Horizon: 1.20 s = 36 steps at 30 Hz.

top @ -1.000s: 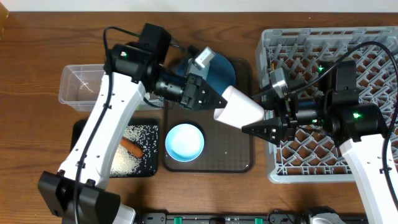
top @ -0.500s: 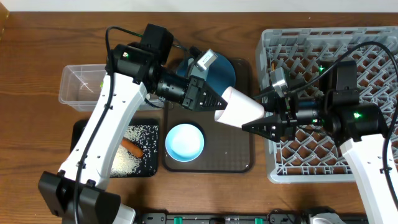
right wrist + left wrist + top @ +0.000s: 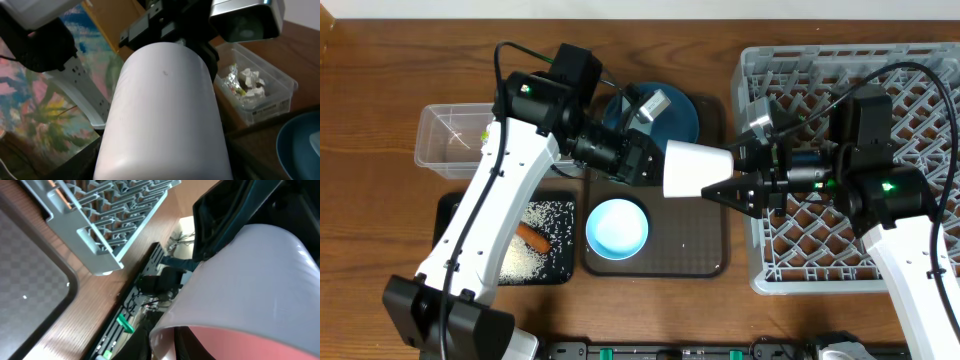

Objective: Sort waste into correct bins and load items into the dishwasher rack
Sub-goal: 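Close the right gripper around the cup's base next to the left gripper, then open the left gripper to hand the cup to the right gripper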

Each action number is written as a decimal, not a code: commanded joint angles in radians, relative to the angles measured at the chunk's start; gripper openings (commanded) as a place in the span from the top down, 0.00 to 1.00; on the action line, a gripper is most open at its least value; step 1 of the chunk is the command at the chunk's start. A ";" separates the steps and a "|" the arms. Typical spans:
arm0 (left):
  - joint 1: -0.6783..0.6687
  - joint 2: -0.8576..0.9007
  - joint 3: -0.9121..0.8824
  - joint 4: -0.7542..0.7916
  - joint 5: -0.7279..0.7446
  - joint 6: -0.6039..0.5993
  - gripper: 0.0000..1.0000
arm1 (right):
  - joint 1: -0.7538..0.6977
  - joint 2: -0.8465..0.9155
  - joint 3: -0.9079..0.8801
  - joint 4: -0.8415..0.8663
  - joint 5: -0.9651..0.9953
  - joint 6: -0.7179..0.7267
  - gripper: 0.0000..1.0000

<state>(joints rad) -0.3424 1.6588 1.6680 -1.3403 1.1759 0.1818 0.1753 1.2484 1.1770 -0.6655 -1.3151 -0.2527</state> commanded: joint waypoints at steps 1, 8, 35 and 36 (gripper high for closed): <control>-0.008 0.003 0.004 -0.009 -0.067 0.008 0.78 | -0.005 -0.003 0.012 0.012 0.037 0.044 0.61; -0.008 0.003 0.004 0.011 -0.154 0.008 0.69 | -0.005 -0.003 0.012 0.010 0.097 0.067 0.62; -0.007 0.003 0.004 0.092 -0.281 0.008 0.07 | -0.066 -0.003 0.095 -0.401 0.987 0.313 0.67; -0.007 0.003 0.004 0.092 -0.281 0.008 0.07 | -0.067 -0.003 0.106 -0.424 1.018 0.321 0.67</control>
<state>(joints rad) -0.3489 1.6604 1.6676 -1.2484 0.9012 0.1841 0.1192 1.2484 1.2255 -1.0618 -0.4229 0.0231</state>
